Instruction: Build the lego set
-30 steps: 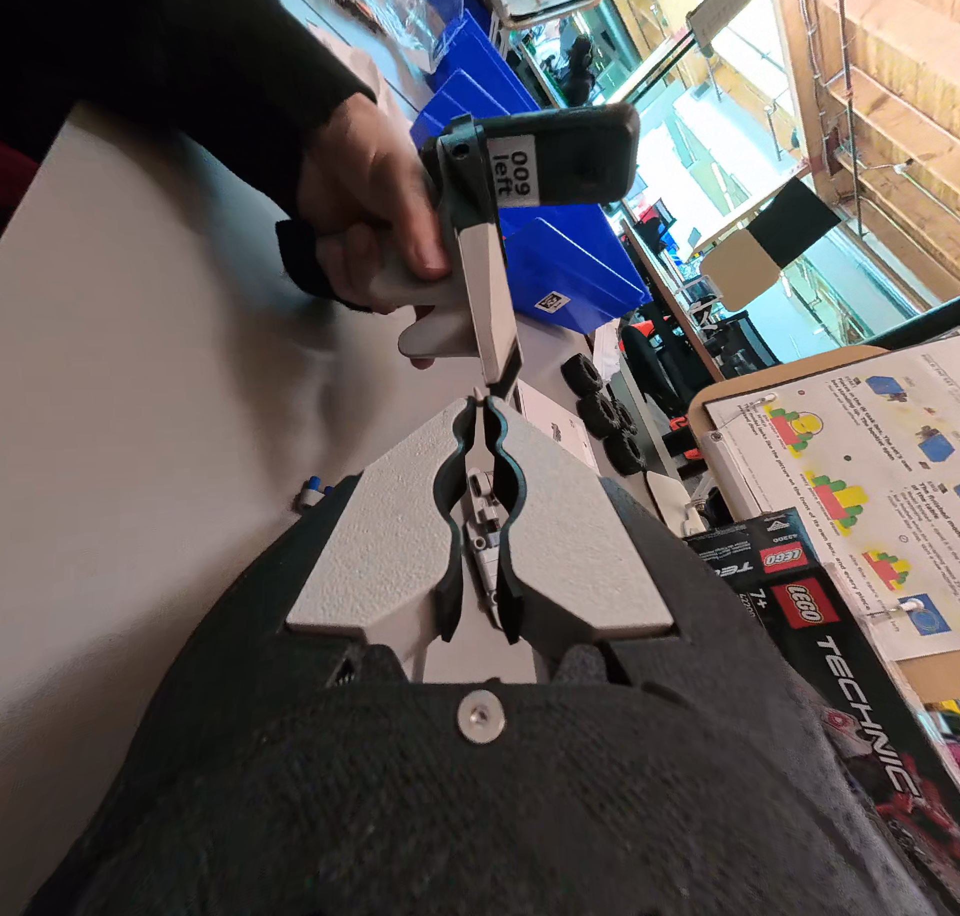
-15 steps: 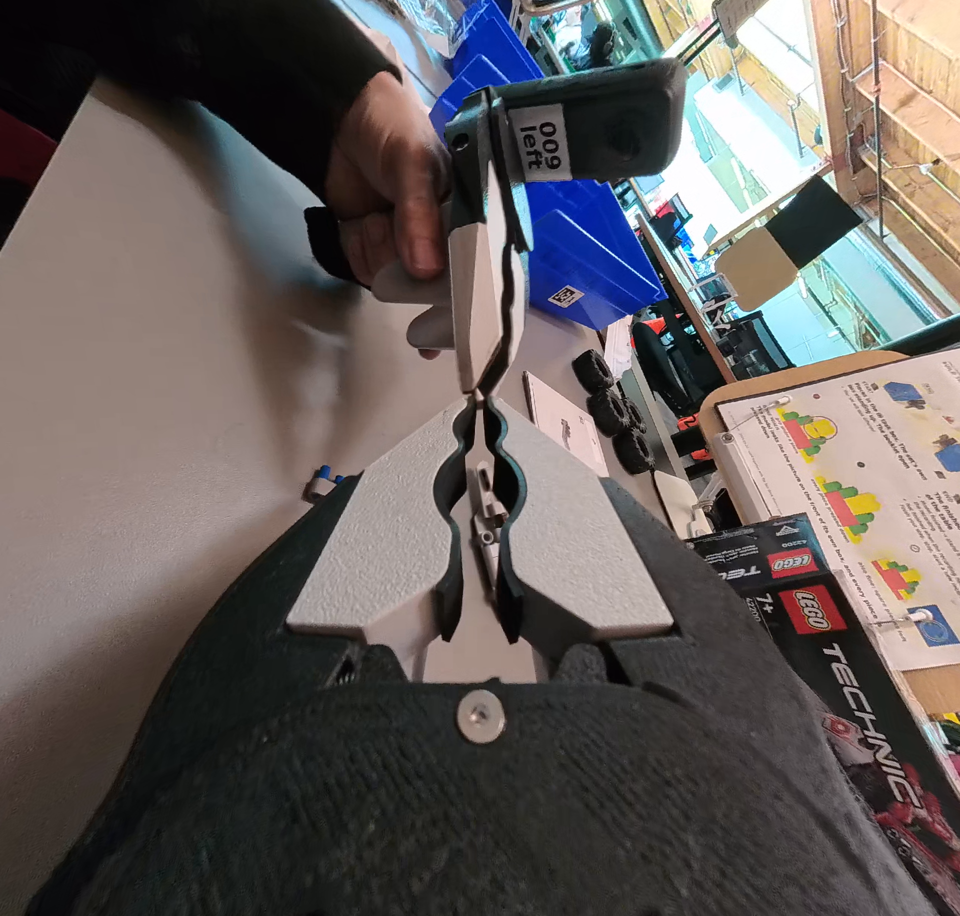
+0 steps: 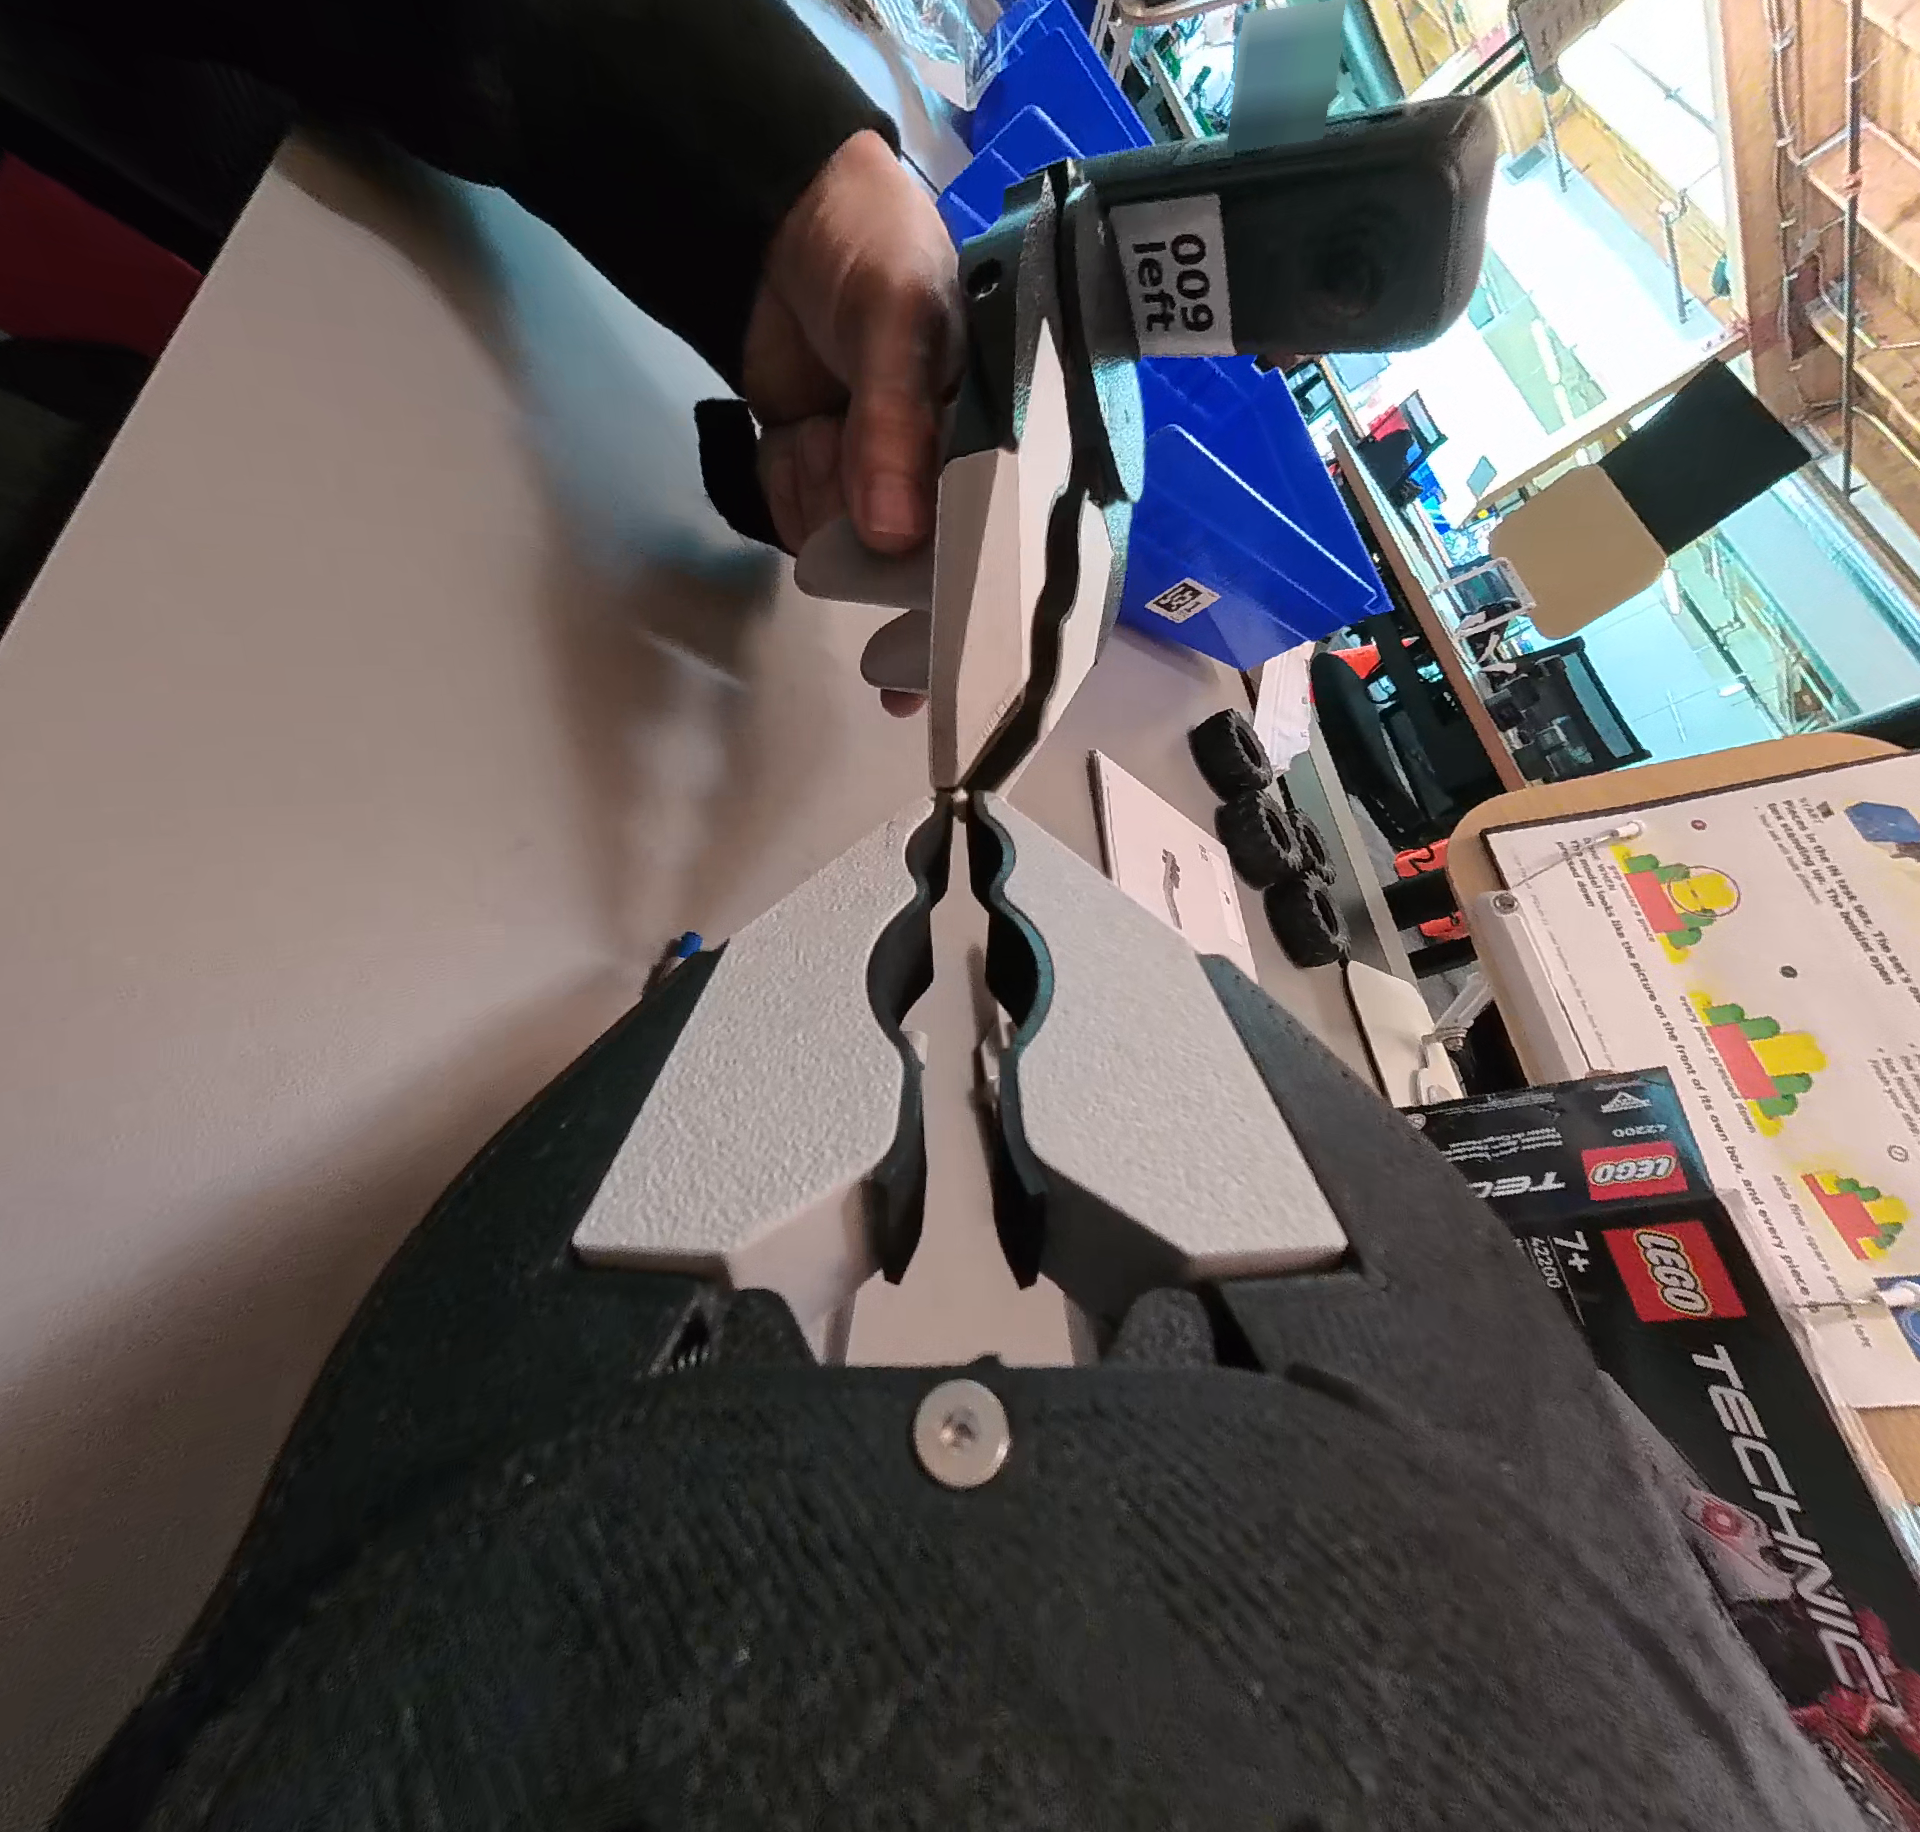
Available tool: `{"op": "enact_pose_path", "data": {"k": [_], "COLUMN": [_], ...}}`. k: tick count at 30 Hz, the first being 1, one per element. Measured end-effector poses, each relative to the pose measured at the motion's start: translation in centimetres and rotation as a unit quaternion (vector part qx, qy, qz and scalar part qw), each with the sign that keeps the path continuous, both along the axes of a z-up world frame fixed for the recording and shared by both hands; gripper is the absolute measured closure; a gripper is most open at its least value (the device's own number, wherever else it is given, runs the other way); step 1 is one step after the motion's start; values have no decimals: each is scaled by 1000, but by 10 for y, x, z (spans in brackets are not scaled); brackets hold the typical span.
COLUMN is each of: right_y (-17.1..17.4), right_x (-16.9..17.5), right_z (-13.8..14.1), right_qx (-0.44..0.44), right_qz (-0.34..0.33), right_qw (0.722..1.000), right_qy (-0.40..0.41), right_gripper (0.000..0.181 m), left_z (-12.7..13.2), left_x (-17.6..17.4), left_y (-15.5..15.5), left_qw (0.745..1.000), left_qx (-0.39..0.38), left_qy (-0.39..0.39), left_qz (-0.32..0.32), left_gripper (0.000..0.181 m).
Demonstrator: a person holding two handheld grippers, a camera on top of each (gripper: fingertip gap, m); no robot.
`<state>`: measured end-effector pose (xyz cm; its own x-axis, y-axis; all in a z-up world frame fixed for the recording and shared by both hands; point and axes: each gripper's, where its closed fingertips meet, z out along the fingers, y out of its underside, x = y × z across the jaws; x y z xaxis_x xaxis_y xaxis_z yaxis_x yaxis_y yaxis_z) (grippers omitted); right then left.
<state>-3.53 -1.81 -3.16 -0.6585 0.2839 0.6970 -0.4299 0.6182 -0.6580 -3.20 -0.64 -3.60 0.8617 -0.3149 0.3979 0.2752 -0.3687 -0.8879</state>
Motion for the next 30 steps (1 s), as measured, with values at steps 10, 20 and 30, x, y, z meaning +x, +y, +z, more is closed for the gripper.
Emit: {"op": "enact_pose_path", "data": {"k": [10, 20, 30], "right_y": [-4, -7, -8], "right_x": [5, 11, 14], "right_z": [-6, -6, -14], "right_qx": [5, 14, 20], "right_qz": [23, 39, 47], "right_qw": [1000, 999, 998], "right_qy": [-17, -21, -42], "right_gripper": [180, 180, 180], "left_z": [-5, -5, -14], "left_x": [7, 12, 15], "left_y": [-7, -11, -13], "left_qw": [998, 997, 991], "left_qx": [8, -4, -35], "left_qy": [43, 22, 86], "left_qz": [-41, -80, -95], "left_gripper": [181, 181, 181]}}
